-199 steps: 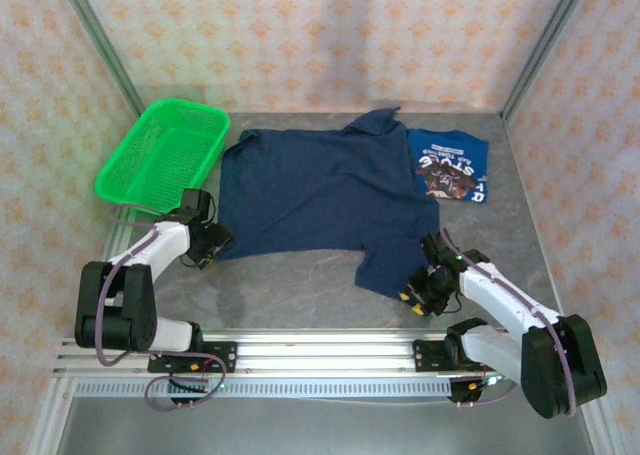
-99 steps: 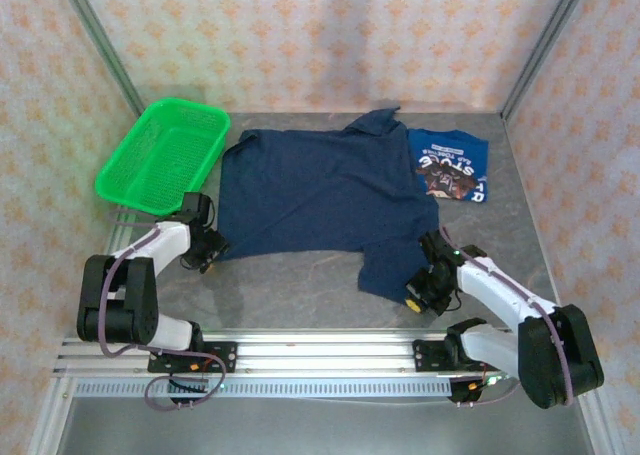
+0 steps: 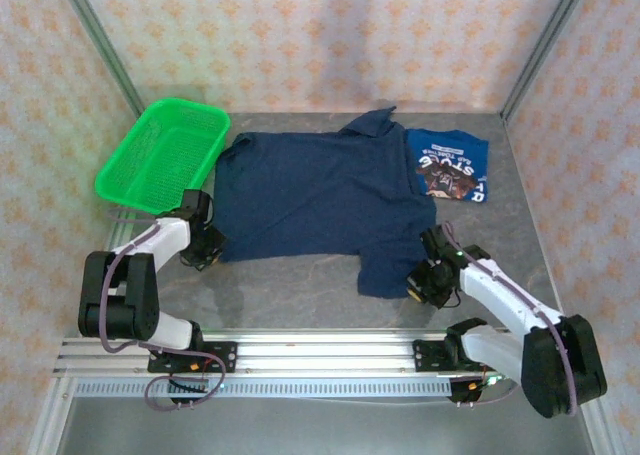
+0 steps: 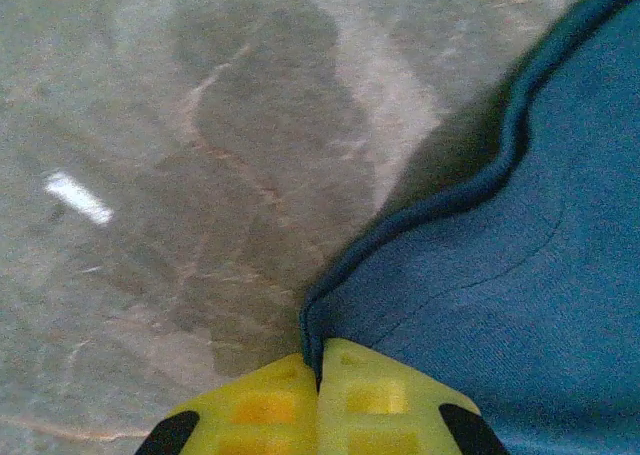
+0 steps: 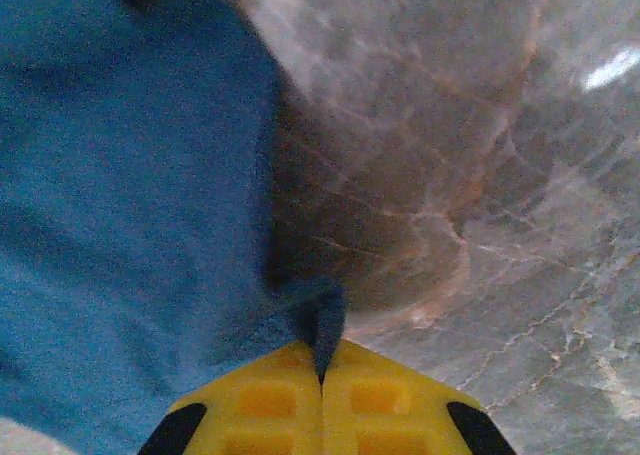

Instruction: Fold and stack the t-shirts

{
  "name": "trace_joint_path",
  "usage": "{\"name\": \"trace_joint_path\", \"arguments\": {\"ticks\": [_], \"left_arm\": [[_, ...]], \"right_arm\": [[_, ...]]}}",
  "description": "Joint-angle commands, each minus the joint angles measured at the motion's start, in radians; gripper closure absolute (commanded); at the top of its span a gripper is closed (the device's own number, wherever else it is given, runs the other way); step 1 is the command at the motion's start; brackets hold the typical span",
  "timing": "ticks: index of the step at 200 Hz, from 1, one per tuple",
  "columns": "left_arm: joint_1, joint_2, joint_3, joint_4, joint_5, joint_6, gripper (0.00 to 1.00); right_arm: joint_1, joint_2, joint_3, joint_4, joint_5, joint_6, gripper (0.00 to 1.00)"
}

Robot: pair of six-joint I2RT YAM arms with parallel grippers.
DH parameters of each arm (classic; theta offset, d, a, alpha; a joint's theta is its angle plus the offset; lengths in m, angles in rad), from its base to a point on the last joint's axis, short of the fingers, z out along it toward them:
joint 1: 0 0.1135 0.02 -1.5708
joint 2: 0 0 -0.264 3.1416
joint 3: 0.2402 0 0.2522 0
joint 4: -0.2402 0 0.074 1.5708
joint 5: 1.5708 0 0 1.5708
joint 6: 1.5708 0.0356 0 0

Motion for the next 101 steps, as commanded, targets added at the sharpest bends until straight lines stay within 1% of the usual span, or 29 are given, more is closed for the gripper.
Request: {"name": "trace_joint_path", "arguments": {"ticks": [1, 34, 61, 101], "left_arm": [[-0.02, -0.048, -0.014, 0.081, 0.03, 0.067, 1.0], [-0.021, -0.224, -0.067, -0.033, -0.003, 0.101, 1.0], [-0.021, -0.32, -0.075, -0.13, -0.025, 0.131, 1.0], [-0.021, -0.502, -0.115, -0.264, -0.034, 0.114, 1.0]], "right_arm": [[-0.001, -0.057, 0.076, -0.08, 0.071, 0.002, 1.0], [-0.001, -0.141, 0.141, -0.221, 0.08, -0.021, 1.0], [-0.001, -0.21, 0.188, -0.334, 0.074, -0.02, 1.0], [0.0, -0.325, 0.308, -0.523, 0.124, -0.011, 1.0]]}}
